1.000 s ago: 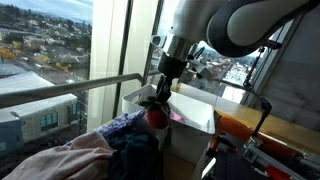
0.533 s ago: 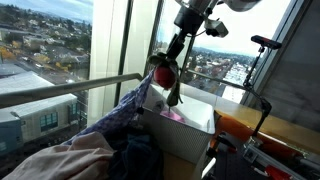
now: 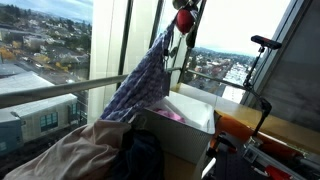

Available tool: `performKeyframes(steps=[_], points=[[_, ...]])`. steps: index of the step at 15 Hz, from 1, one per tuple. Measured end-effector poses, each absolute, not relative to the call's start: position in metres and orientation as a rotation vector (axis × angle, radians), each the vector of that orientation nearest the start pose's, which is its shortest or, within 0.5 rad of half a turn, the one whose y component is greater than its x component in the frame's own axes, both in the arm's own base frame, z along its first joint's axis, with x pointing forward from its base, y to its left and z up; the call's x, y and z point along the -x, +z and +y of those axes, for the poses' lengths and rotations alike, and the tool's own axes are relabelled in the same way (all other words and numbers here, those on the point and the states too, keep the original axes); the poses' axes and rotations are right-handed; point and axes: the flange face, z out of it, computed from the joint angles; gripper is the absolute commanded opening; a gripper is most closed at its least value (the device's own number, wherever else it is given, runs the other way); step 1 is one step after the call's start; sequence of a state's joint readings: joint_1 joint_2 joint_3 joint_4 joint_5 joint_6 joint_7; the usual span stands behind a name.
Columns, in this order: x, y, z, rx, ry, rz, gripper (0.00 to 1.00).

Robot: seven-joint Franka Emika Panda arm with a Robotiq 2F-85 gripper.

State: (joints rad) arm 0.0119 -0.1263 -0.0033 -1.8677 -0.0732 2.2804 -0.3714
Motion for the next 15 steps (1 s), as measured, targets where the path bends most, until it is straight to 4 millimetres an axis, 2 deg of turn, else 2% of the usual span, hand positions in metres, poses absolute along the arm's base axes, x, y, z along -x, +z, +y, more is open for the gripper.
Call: performKeyframes(steps=[2, 3, 5, 8, 13, 14, 15], points=[[-0.563, 0.648, -0.018, 3.139, -0.879, -0.617, 0.04], [-0.564, 0.648, -0.025, 3.145, -0.879, -0.604, 0.04], [-0.570, 0.633, -0.033, 3.157, -0.835, -0.585, 0.04], [-0.581, 0.588, -0.040, 3.173, -0.705, -0.570, 0.04], [-0.586, 0.481, -0.037, 3.152, -0.433, -0.546, 0.04], [-0.585, 0.462, -0.035, 3.146, -0.390, -0.545, 0.42], [-0.583, 0.444, -0.032, 3.139, -0.346, -0.547, 0.43]])
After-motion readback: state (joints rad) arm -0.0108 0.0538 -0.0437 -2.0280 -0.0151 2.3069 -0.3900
